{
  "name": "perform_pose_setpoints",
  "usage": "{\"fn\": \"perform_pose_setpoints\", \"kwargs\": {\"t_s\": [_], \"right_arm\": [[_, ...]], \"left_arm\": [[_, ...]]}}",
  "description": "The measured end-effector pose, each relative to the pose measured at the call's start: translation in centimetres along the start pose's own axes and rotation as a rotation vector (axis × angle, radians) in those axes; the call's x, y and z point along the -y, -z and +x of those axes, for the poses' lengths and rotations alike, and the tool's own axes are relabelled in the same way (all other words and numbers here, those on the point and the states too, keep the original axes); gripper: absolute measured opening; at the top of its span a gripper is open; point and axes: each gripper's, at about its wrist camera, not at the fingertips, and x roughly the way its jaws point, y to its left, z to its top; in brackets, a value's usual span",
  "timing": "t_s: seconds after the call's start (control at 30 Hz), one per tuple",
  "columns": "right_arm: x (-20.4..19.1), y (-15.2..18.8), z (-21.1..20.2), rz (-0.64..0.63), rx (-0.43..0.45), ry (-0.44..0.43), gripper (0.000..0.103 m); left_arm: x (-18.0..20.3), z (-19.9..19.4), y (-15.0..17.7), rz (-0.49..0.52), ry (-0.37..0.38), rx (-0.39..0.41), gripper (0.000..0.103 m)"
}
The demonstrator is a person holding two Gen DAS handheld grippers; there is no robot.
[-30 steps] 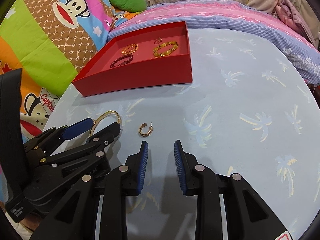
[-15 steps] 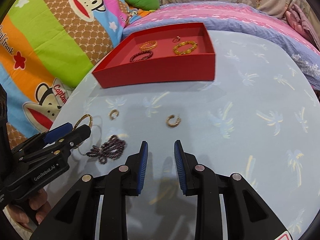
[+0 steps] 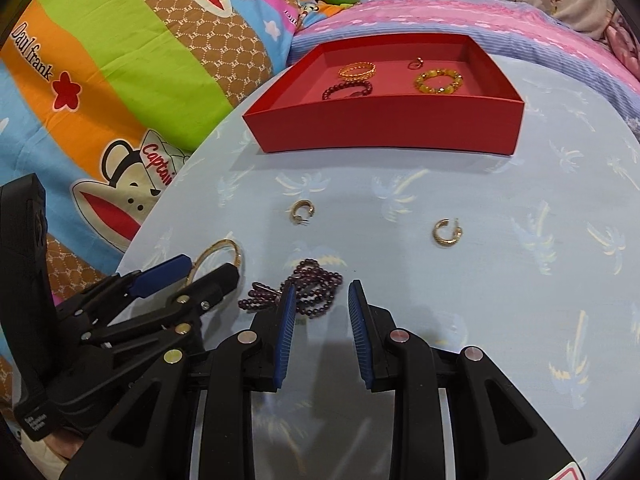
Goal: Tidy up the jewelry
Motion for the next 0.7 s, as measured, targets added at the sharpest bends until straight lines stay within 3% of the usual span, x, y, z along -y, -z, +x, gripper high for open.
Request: {"fn": "perform_pose_setpoints", "kwargs": {"t_s": [0.27,0.33,0.4,0.7], "right_arm": [[0.2,-0.3,1.4,0.038,-0.020,-0.029,0.027],[0.2,-0.3,1.4,0.031,-0.019,-0.026,0.023],[0.1,-0.3,1.6,0.021,-0.024,-0.024,0.004],[0.3,-0.5,0.5,0.000,0.018,0.011,0.001]], "left_arm": [[-0.1,0.2,0.1,0.000,-0.002,0.006,0.054],[-0.1,0.2,0.1,0.002,-0.003,0.006,0.054],[-0.1,0.2,0.1,0.007,-0.007,0.007,0.054],[-0.1,0.2,0.0,0.005,-0.004,0.005,0.054]]}}
